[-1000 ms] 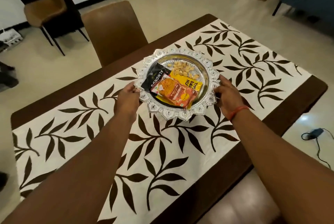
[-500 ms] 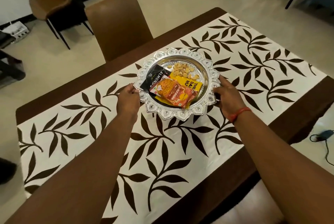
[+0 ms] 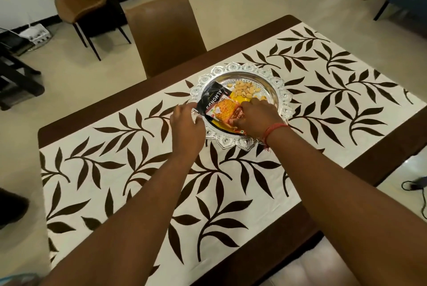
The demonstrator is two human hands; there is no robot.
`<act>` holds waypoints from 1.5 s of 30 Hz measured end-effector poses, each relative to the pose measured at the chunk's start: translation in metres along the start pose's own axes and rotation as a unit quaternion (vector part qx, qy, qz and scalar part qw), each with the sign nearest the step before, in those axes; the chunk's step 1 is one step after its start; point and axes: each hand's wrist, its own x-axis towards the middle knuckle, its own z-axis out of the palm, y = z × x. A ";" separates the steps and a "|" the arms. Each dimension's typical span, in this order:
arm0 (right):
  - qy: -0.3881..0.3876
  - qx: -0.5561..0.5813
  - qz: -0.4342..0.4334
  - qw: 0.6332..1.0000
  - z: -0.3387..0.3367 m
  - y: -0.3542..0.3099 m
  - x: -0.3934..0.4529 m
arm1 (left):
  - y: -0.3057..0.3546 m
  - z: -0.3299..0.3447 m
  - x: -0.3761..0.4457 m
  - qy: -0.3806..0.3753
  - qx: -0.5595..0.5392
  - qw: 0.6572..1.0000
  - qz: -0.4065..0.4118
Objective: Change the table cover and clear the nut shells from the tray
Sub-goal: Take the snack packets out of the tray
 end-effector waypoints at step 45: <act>0.007 -0.124 -0.117 0.985 -0.006 -0.032 -0.006 | -0.008 -0.020 -0.028 -0.028 -0.446 0.815 -0.369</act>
